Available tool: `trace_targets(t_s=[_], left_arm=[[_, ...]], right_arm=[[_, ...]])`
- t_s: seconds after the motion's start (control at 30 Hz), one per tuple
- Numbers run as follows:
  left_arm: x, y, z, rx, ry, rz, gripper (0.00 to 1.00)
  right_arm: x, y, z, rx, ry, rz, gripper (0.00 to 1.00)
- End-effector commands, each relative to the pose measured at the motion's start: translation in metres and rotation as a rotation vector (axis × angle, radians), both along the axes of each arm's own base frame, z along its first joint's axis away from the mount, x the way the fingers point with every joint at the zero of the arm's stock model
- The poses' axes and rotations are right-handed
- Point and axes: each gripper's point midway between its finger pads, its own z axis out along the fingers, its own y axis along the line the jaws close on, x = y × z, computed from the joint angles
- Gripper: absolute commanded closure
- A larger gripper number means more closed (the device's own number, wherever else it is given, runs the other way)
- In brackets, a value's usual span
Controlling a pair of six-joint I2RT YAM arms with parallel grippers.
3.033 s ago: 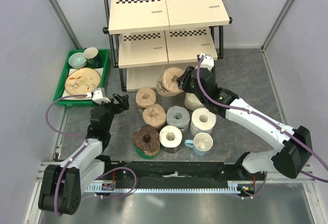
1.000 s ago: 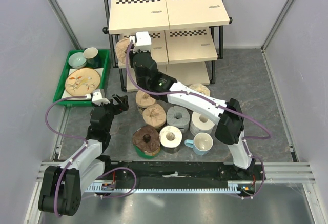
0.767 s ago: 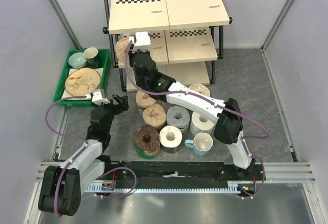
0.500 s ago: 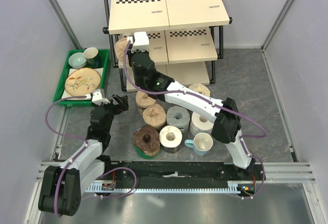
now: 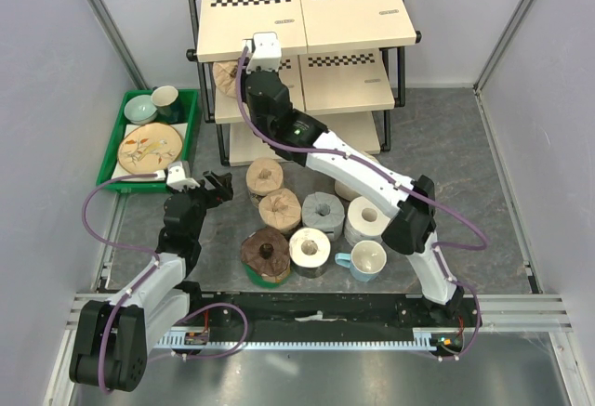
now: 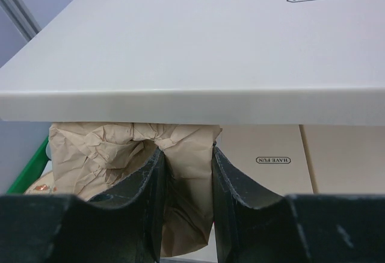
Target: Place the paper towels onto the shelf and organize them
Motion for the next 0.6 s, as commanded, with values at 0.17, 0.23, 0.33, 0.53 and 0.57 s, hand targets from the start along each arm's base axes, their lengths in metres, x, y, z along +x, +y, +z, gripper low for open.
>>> trace_targets(t_s=[0.17, 0.23, 0.33, 0.53, 0.57], left_arm=[[0.002, 0.003, 0.014, -0.024, -0.055, 0.025, 0.06], [0.002, 0.004, 0.015, -0.022, -0.057, 0.028, 0.06], [0.002, 0.004, 0.014, -0.024, -0.055, 0.027, 0.06], [0.002, 0.003, 0.014, -0.024, -0.055, 0.025, 0.06], [0.002, 0.004, 0.014, -0.024, -0.055, 0.027, 0.06]], right_arm=[[-0.005, 0.009, 0.020, 0.072, 0.010, 0.078, 0.62], [-0.003, 0.009, 0.016, 0.064, 0.018, 0.078, 0.62], [-0.001, 0.009, 0.012, 0.059, 0.024, 0.080, 0.62], [0.002, 0.010, 0.006, 0.051, 0.034, 0.077, 0.62], [0.004, 0.009, 0.004, 0.049, 0.037, 0.074, 0.62]])
